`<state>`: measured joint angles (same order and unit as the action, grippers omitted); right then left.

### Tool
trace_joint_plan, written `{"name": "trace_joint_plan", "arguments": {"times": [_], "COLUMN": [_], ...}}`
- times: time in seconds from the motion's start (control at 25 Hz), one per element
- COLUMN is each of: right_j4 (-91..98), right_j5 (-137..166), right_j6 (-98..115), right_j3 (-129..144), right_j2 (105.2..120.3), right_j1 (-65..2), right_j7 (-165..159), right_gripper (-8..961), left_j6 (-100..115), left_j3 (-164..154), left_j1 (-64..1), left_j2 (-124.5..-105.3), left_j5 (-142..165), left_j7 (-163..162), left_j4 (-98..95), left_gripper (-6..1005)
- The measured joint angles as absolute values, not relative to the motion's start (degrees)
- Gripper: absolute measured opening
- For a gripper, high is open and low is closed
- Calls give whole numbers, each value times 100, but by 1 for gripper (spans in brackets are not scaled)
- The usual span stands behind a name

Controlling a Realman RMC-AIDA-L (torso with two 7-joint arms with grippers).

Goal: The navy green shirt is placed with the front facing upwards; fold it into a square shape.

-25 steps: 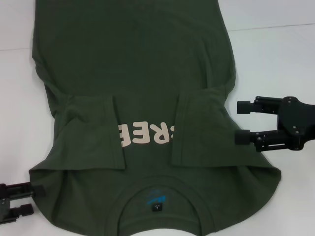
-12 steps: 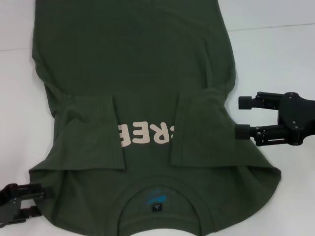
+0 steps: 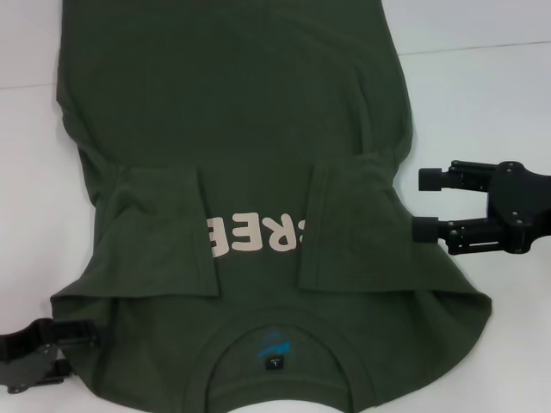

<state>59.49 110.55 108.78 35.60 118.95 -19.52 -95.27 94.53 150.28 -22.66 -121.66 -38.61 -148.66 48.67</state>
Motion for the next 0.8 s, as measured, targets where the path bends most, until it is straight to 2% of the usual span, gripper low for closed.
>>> {"name": "trace_joint_plan", "arguments": {"times": [0.36,0.56,0.64,0.8], "right_j4": [5889,5885,5885,5885], "right_j5": [11021,11016,11015,11062], "right_j6": [10864,10863,10865,10861], "right_j3": [3558,3518,3505,3498], "right_j2": [11887,11890,11888,11881], "right_j1": [-1990,-2040,-2053,-2056], "right_j7": [-9548,-9561,-9574,-9585], "right_gripper": [945,945,945,945], "left_j6": [9597,9500,9487,9483], "left_j3": [14819,14702,14685,14671], "left_j1": [-2301,-2304,-2310,-2316], "left_j2": [-12163,-12142,-12135,-12121], "left_j5": [-3836,-3783,-3760,-3745], "left_j7": [-14708,-14736,-14766,-14787], "left_j4": [5012,4988,4976,4964], "left_gripper": [632,393,125,54]}}
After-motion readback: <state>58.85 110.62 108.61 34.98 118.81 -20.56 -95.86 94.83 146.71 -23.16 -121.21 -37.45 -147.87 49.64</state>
